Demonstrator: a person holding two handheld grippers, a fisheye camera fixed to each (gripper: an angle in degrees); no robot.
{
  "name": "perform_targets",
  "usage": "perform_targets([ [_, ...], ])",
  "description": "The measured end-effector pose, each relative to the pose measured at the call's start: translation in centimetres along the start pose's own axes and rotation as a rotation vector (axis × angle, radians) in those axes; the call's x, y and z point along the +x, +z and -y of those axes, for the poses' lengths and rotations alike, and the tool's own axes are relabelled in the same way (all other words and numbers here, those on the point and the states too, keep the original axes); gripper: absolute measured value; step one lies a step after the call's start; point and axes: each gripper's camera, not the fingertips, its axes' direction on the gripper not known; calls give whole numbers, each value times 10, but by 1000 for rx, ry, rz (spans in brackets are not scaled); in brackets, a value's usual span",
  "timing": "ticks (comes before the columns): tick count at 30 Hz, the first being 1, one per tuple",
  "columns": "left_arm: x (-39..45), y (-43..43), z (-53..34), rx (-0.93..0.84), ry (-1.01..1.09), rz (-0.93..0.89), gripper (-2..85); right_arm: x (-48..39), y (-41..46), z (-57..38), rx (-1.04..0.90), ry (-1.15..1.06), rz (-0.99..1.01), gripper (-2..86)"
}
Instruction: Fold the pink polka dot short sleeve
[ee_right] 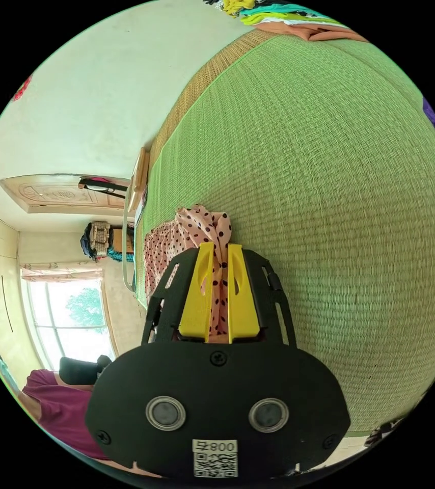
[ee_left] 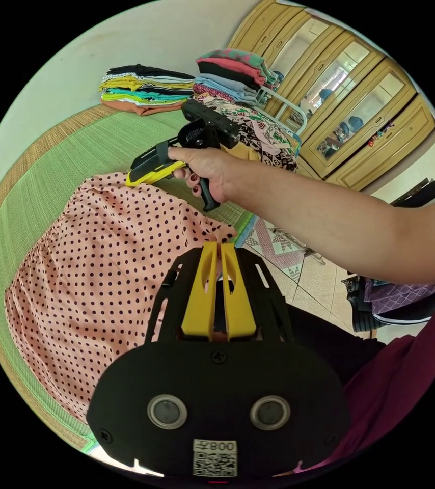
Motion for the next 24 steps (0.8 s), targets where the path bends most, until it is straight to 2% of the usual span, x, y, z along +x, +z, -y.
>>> perform_targets([
  [12, -23, -85, -28, 74, -34, -70, 5, 12, 12, 5, 54, 33, 46, 18],
  [18, -57, -178, -64, 195, -90, -117, 5, -3, 23, 5, 108, 23, 123, 17],
  [24, -114, -284, -131, 335, -237, -166, 5, -46, 56, 9, 140, -44, 189, 16],
])
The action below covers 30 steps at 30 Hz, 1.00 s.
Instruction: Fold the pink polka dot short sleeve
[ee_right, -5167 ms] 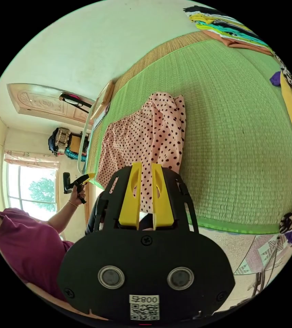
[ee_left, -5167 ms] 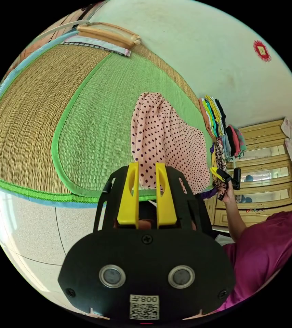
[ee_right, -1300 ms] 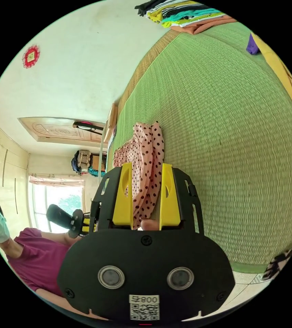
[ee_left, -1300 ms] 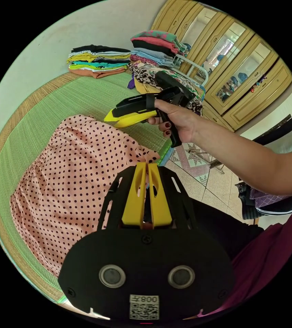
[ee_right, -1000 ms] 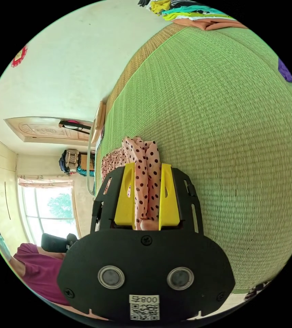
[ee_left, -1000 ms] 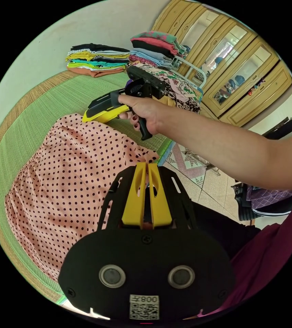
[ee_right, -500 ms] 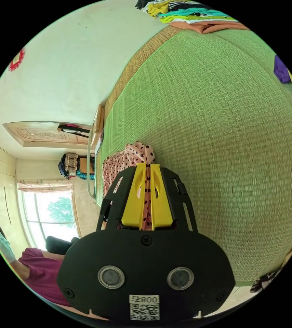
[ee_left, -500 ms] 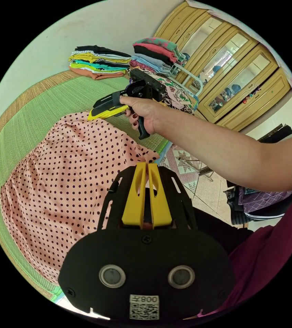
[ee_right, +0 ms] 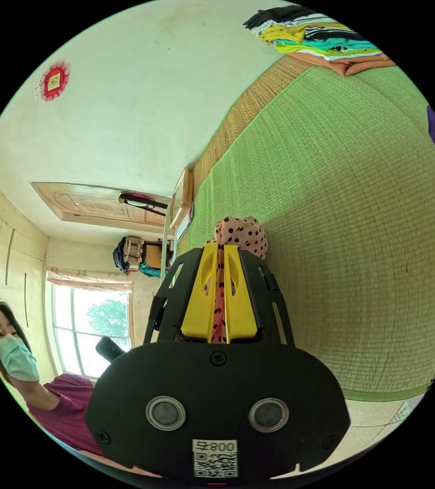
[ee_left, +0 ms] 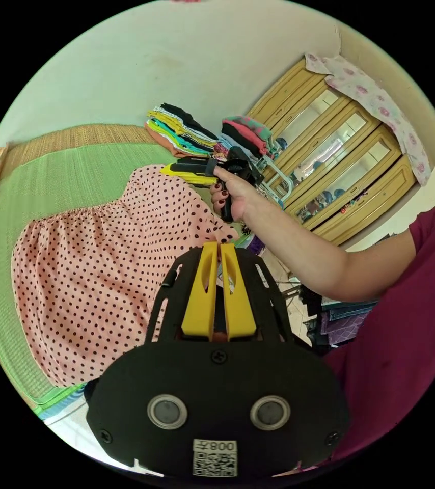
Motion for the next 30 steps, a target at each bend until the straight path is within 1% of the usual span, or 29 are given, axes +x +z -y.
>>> perform_targets([
  [4, -46, -92, -22, 99, -141, -14, 5, -24, 41, 2, -4, -42, 40, 16],
  [8, -99, -178, -53, 198, -305, -21, 5, -47, 103, 3, -32, -91, 34, 15],
  [12, -146, -238, -83, 258, -456, -31, 6, -51, 175, 5, -84, -93, 5, 14],
  [14, -176, -271, -103, 294, -573, -63, 6, -47, 206, 5, -104, -80, -20, 13],
  [18, -208, -315, -126, 337, -674, -91, 5, -35, 268, 5, -145, -62, -55, 12],
  [23, -249, -367, -150, 372, -801, -154, 6, -24, 324, 7, -164, -76, -132, 11],
  [30, -278, -421, -167, 383, -884, -217, 6, 9, 393, 11, -199, -70, -183, 12],
])
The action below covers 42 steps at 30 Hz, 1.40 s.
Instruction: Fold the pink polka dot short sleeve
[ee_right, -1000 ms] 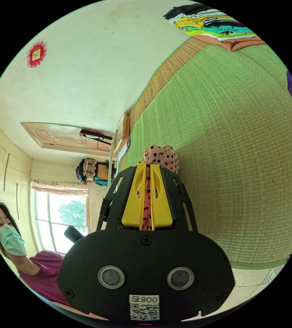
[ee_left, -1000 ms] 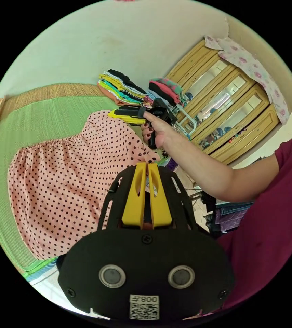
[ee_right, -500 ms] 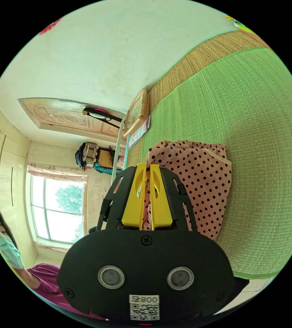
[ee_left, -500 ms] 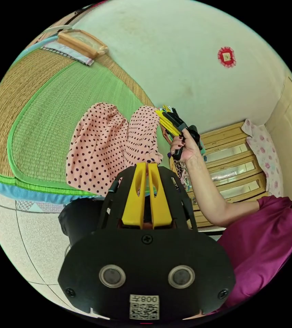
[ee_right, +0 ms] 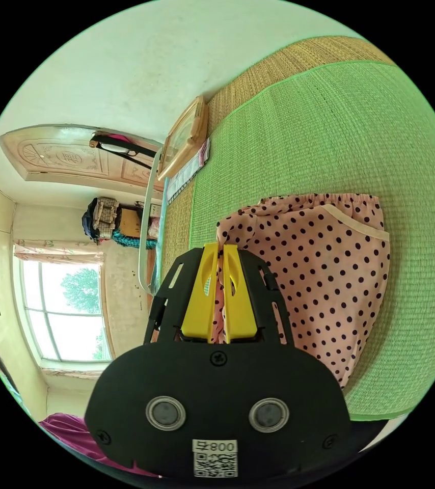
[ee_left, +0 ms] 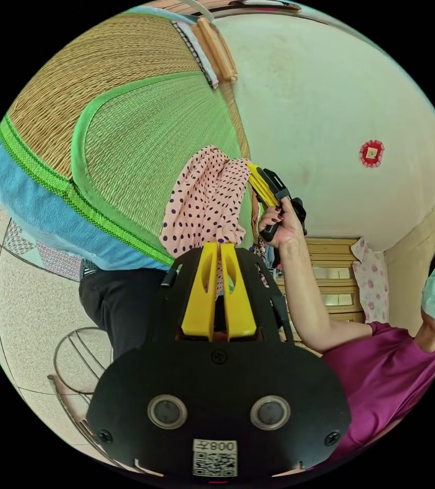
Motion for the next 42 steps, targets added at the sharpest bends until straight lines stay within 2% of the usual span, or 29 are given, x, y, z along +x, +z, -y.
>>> perform_targets([
  [13, -10, -85, 17, -1, -150, -51, 6, 42, 105, 25, -127, -49, -57, 21],
  [22, 7, -131, 8, 27, -118, -3, 9, 75, 147, 33, -160, -80, -41, 35],
  [26, 33, -149, 1, 64, -18, 58, 9, 85, 159, 34, -180, -115, -8, 59],
  [31, 74, -129, 11, -8, 160, 80, 6, 86, 156, 30, -170, -193, 3, 69],
  [34, 86, -106, 16, -68, 215, 167, 4, 93, 154, 31, -150, -221, -24, 63],
  [38, 87, -88, 14, -99, 210, 304, 3, 107, 173, 44, -164, -221, -113, 33],
  [42, 86, -84, 10, -98, 193, 329, 2, 112, 209, 48, -218, -277, -279, 9],
])
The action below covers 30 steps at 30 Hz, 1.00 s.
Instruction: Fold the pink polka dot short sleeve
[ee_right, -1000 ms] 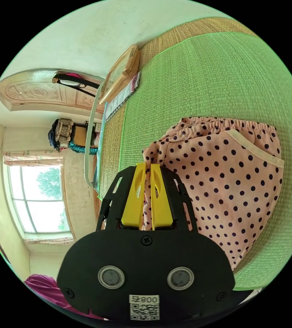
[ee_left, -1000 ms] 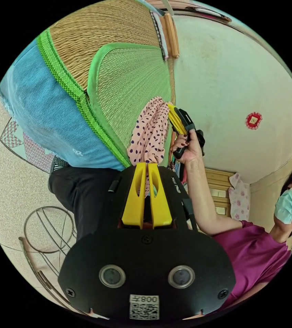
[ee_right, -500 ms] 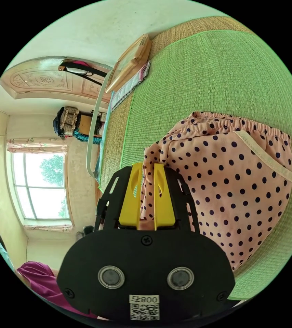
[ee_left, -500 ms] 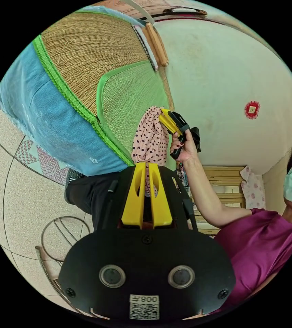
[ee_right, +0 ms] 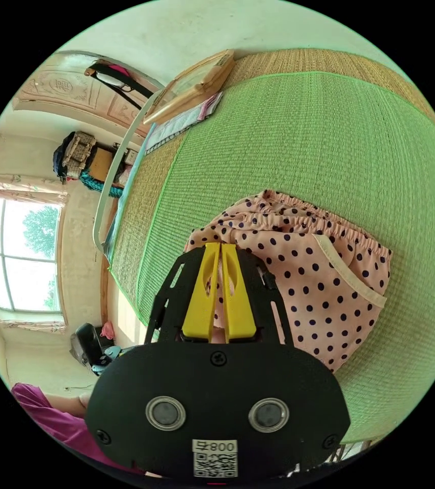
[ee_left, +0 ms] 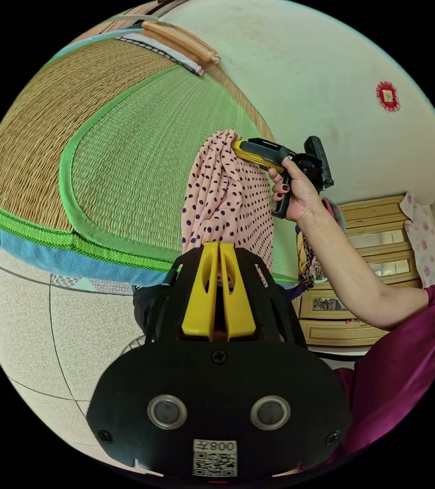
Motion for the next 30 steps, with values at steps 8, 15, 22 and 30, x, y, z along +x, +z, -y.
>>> perform_targets([
  [8, 7, 11, -9, -24, -3, 5, 1, 5, 28, 0, -28, -70, -10, -4],
  [15, 15, 22, -13, -35, -2, -4, 0, 11, 37, 11, -60, -116, -11, -3],
  [22, 28, 24, -24, -28, 21, 27, 1, 9, 29, 6, -46, -132, -17, 0],
  [30, 49, 22, -30, 31, 104, 24, 1, -1, -8, -39, 19, -198, 122, 1],
])
